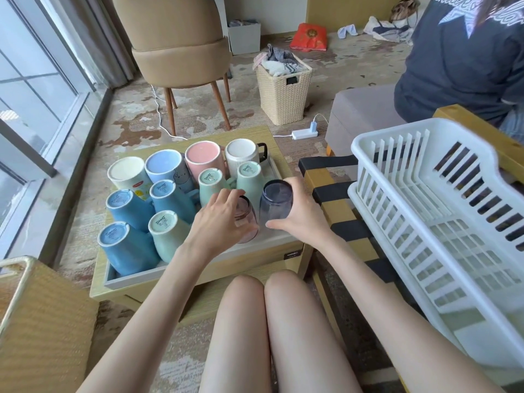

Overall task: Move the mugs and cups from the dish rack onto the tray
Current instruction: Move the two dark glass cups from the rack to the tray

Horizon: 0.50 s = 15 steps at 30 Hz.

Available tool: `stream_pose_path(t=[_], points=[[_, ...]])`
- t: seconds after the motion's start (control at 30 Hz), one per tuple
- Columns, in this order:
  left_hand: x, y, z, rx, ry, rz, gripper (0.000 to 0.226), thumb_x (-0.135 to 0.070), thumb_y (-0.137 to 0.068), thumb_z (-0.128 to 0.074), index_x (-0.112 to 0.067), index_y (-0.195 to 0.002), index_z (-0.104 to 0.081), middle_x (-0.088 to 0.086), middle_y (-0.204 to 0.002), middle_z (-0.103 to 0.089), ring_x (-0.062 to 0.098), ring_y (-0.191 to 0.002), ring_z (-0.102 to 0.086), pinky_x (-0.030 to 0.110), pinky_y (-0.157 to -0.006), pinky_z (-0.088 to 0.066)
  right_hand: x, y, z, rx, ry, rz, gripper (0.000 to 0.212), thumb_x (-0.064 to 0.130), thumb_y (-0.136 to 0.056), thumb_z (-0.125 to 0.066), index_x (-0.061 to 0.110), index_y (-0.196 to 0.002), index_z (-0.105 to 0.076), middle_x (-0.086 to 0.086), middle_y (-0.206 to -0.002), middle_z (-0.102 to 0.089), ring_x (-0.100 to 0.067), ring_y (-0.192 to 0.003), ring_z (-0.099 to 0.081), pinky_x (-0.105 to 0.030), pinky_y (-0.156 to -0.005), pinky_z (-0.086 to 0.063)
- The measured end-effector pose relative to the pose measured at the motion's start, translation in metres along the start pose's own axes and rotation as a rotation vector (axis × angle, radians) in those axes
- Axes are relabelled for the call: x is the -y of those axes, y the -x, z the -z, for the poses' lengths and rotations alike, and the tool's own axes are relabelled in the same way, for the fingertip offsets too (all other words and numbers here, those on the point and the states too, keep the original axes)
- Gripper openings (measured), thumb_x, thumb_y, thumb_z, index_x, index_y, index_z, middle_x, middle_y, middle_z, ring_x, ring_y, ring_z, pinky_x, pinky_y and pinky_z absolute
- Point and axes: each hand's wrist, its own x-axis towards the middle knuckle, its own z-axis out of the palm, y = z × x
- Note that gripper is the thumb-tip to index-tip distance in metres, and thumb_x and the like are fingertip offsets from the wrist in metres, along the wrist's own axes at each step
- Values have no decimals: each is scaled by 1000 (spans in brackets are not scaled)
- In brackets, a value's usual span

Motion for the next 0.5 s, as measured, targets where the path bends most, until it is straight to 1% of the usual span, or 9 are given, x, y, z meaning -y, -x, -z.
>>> stream_pose_path(t=[0.1, 0.23, 0.33, 0.43, 0.5], points=[[2, -1, -4, -6, 14, 24, 64, -44, -87, -65, -22, -141, -38, 0, -130, -46, 23, -123, -47, 44, -85, -51, -2, 0, -13, 21, 80, 32, 86, 39, -64, -87, 26, -130, -33, 3, -134, -51, -24, -113, -57, -32, -77, -44], [5, -2, -1, 3, 46, 39, 63, -33, -82, -70, -22, -139, -44, 0, -128, -46, 22, -124, -46, 42, -85, -51, -5, 1, -26, 22, 94, 10, 89, 40, -63, -88, 28, -130, -31, 4, -134, -52, -25, -109, -60, -28, -72, -40], [7, -1, 4, -9, -24, 41, 67, -27, -77, -74, -24, -139, -49, 1, -128, -41, 22, -127, -41, 38, -79, -51, -7, 2, -35, 19, 52, 10, 92, 39, -63, -88, 27, -134, -30, 4, -138, -49, -22, -117, -57, -28, -78, -40], [8, 1, 9, -9, -100, 33, 64, -20, -76, -68, -24, -137, -50, 3, -130, -40, 24, -126, -40, 34, -74, -47, -6, 3, -40, 46, 11, 26, 95, 37, -64, -88, 26, -138, -29, 3, -142, -46, -21, -126, -50, -28, -88, -39], [8, 4, 12, -4, -115, 21, 59, -20, -79, -64, -23, -137, -50, 3, -131, -40, 24, -126, -38, 35, -72, -47, -5, 3, -41, 83, -34, 36, 96, 36, -67, -87, 26, -141, -27, 2, -145, -43, -19, -130, -46, -29, -96, -38]])
